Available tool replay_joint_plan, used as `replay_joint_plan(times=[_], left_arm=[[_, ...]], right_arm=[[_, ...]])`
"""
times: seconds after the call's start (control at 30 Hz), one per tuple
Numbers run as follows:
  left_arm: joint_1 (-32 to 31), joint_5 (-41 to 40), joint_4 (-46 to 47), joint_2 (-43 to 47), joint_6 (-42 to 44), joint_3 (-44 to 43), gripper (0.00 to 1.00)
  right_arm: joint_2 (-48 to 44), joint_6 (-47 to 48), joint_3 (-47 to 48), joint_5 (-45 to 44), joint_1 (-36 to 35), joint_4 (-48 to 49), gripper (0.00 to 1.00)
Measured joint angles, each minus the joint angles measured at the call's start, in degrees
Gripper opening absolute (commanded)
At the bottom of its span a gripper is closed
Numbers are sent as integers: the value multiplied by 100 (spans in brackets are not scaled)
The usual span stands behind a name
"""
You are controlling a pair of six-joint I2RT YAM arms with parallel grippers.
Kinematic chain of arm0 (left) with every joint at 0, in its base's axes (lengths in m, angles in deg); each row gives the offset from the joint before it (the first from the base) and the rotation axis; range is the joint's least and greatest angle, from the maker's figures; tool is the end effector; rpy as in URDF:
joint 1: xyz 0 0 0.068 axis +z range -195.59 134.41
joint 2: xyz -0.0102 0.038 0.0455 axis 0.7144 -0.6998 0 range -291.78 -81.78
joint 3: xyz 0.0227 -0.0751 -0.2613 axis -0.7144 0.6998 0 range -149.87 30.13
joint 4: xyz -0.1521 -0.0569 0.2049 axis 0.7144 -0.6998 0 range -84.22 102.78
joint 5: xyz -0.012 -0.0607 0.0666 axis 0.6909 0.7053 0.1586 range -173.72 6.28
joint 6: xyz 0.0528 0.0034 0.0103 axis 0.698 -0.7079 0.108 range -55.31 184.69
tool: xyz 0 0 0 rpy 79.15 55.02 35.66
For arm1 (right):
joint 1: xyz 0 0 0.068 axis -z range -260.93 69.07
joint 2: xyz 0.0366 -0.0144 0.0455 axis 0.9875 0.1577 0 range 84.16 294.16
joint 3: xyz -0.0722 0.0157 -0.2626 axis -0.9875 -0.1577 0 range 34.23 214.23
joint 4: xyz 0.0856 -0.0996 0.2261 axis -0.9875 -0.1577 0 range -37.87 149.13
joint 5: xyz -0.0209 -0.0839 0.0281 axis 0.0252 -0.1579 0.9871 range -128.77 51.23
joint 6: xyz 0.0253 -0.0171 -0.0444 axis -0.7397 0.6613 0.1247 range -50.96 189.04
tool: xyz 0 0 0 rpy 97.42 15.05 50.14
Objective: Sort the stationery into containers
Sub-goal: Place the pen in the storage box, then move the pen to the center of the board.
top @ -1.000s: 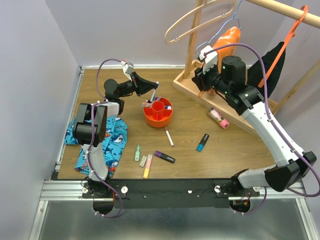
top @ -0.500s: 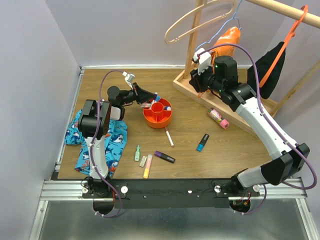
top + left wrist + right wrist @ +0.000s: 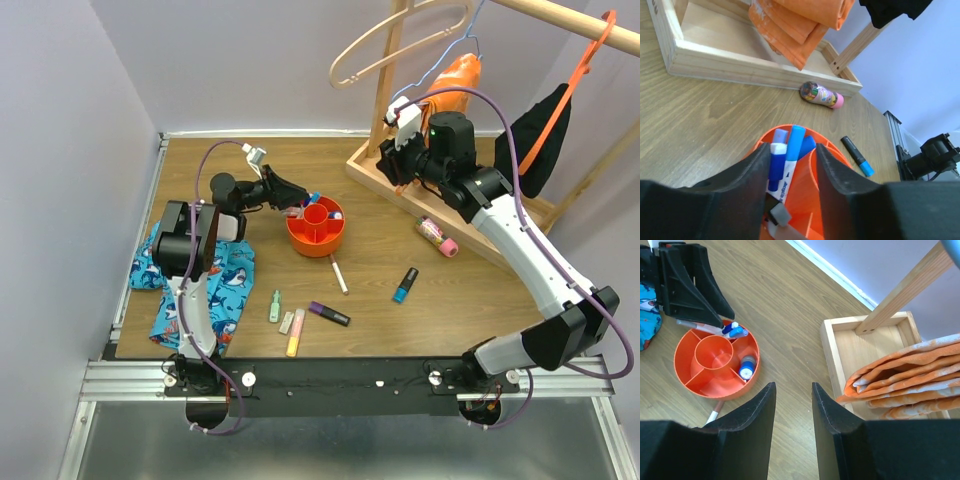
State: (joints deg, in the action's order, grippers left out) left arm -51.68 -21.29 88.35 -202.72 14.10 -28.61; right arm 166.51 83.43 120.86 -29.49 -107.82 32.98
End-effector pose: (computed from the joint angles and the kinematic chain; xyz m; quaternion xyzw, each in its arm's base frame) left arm 0.4054 -0.0749 0.1722 0.1756 0.6447 -0.6014 0.4381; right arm 0.2881 0.1526 0.4125 -0.3335 0.7567 0.1274 0.5477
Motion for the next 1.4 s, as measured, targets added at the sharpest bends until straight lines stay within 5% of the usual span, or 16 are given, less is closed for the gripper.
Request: replay_joint_plan(times=[0.33,0.53,0.63,0.8,0.93,1.07,1.4], left_arm=[[72,48,-20,1062,-107,-140,61],[496,118,-284,2387,83,-170,64],[796,57,-1906,3416,1104,-20,66],[833,-704,-6022,5134,3816,-42,68],[785,-1290,-7952,5764,4889,133,70],[789,-1733,-9079,6271,5333,776,70],[789,-2505,-9801,6933,5569,1211,73]], right_arm=[[-37,-181,-116,319,-4,-55,39],[-138,-793,-946,533,-409,-286,36],[-125,-1196,-1471,487,-833,-306,35],[361,-1735,-1676,341,-1497,-339,36],[660,-2258,-1947,144,-1550,-151,42],[1040,-2798,-2057,-162,-1591,-122,45],[1617,-3475,-2013,-1062,-1982,146,48]])
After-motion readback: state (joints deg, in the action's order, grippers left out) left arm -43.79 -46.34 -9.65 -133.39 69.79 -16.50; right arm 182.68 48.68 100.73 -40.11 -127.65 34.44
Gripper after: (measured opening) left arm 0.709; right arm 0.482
